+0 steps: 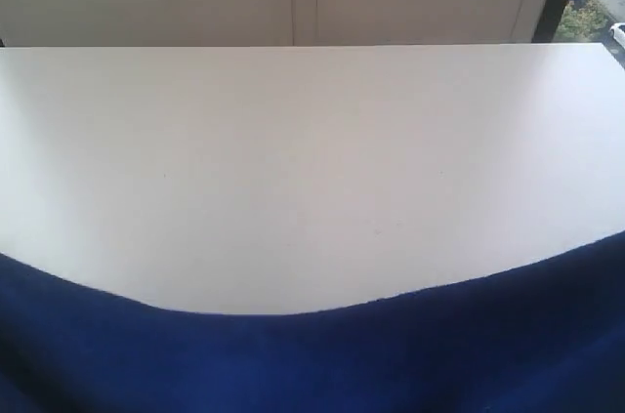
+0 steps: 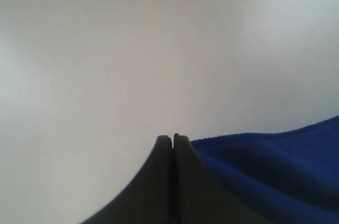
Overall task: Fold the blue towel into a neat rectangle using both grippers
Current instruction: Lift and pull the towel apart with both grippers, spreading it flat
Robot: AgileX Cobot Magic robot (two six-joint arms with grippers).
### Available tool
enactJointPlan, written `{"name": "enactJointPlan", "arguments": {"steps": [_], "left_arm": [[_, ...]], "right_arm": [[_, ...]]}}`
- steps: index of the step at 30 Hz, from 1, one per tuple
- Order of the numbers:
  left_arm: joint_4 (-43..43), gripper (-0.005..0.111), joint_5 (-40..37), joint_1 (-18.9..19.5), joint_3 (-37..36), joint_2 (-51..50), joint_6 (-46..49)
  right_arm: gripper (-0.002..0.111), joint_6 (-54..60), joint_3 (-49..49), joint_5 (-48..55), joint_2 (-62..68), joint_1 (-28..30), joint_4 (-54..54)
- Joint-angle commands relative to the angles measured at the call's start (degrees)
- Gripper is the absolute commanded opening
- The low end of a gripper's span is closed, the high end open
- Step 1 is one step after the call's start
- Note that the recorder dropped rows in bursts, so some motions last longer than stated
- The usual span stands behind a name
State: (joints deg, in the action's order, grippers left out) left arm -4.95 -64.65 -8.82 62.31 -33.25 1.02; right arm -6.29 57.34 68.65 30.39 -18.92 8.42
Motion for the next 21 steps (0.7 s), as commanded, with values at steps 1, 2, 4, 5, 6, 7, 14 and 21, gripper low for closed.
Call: {"name": "enactJointPlan", "arguments": {"steps": [1,2,4,5,6,7,14,21], "left_arm": [[0.3,0.0,10.3,0.2,-9.5,-8.7,-1.4],[0.3,0.0,15.6,0.2,-11.6,-11.1,-2.2],[0.3,0.0,24.2,0.2,-14.6,-15.8,-2.7],[0.3,0.0,28.5,0.2,-15.9,-18.6,-2.7],[0.3,0.0,32.6,0.2,-17.1,-21.5,-2.7],[0.3,0.0,36.6,0.2,-17.9,-24.6,-2.7],[0.3,0.0,65.6,1.2,-18.5,-50.3,-7.7],[-0.7,0.0,67.9,3.3,-6.0,-67.2,-7.8]], "right_arm": [[0.0,-5.7,-7.6,-11.1,10.1,0.3,3.6],[0.0,-7.4,-9.5,-15.3,13.0,0.3,4.7],[0.0,-11.0,-12.5,-22.1,19.6,0.3,7.8],[0.0,-13.2,-13.4,-24.9,23.2,0.3,10.3],[0.0,-16.2,-14.1,-27.2,26.8,0.3,13.7],[0.0,-19.3,-14.2,-29.0,29.7,0.3,17.0],[0.0,-53.9,-12.3,-37.5,54.8,2.0,53.1],[0.0,-55.8,-1.3,-46.2,71.2,9.7,54.3]]}}
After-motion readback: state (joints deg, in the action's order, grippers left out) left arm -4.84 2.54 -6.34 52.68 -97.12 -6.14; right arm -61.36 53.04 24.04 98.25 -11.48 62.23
